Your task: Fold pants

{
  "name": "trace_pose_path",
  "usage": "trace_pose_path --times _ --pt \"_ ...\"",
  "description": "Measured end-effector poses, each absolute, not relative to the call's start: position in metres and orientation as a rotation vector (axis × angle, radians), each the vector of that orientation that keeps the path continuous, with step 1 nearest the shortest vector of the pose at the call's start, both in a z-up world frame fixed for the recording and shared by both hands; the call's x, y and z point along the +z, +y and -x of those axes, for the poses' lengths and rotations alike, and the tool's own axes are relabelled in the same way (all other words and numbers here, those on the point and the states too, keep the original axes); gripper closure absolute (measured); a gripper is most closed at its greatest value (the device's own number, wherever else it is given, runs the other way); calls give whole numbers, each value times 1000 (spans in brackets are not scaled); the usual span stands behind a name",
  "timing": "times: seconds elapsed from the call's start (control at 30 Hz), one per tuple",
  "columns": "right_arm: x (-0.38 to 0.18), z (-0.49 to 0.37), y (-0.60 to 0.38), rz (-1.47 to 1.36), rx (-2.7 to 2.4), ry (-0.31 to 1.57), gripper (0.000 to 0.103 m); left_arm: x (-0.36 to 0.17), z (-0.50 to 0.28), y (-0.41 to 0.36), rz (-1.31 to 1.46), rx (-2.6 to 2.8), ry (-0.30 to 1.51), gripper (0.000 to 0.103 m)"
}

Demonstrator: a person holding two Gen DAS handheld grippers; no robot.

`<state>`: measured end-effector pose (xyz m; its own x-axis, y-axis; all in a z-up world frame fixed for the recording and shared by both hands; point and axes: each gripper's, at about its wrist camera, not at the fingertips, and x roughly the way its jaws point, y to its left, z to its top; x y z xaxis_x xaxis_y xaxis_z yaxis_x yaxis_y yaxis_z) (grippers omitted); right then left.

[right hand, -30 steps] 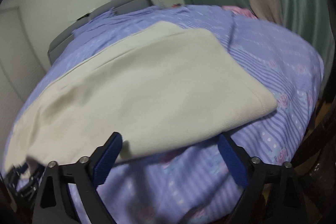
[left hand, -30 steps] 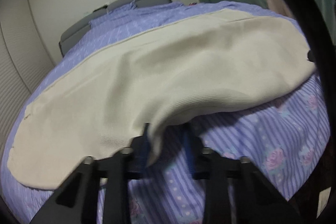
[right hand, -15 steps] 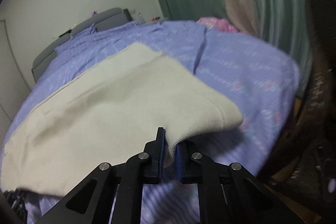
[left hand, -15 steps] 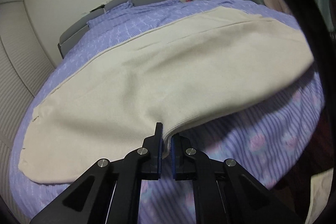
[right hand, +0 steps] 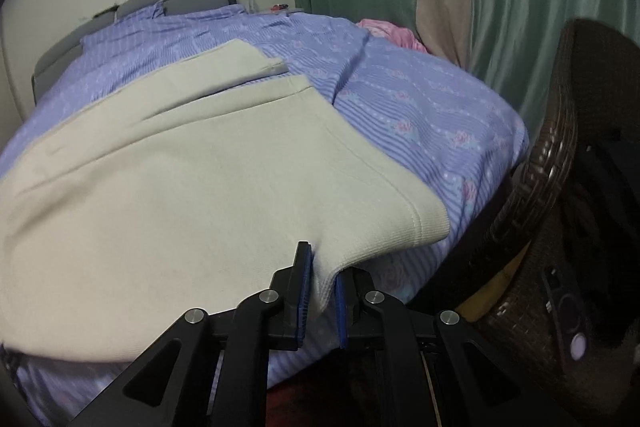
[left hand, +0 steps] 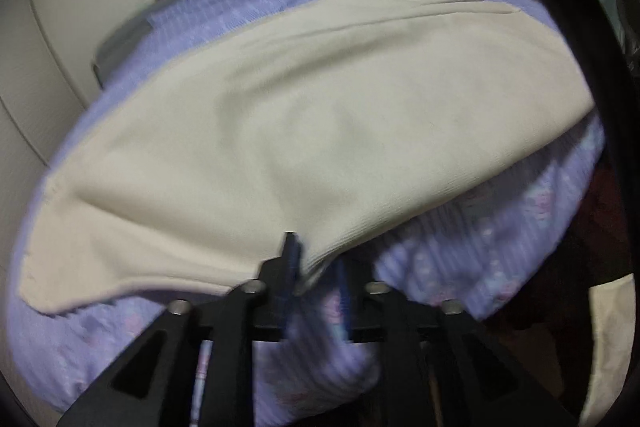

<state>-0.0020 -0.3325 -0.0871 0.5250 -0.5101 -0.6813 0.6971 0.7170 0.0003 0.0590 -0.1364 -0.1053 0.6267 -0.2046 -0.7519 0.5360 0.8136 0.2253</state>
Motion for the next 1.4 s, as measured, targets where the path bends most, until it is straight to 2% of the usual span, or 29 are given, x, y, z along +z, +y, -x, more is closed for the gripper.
trace_pose_path --times 0.03,0.1,0.17,0.27,0.5,0.67,0.9,1.1,1.4 --pt "-85 3 -330 -278 -745 719 64 -103 -57 -135 -436 -468 790 62" --pt "-78 8 -323 -260 -772 710 45 -95 -47 -134 -418 -498 762 42" --pt "-62 19 -304 -188 -810 671 41 -81 -32 -127 -425 -517 689 36" --pt "-38 27 -269 -115 -723 598 33 -59 -13 -107 -425 -496 585 34" --pt "2 6 -157 -47 -288 466 33 -20 -10 -33 -280 -361 554 32" --pt "2 -30 -83 -46 -59 472 33 0 -21 33 -160 -261 537 29" --pt "-17 -69 5 -113 90 520 33 -17 -42 114 -119 -96 523 29" --pt "-56 -88 62 -142 152 599 33 -47 -92 194 -22 -7 607 29" --pt "-101 -107 51 -424 71 732 33 -98 -164 255 298 -15 723 29"
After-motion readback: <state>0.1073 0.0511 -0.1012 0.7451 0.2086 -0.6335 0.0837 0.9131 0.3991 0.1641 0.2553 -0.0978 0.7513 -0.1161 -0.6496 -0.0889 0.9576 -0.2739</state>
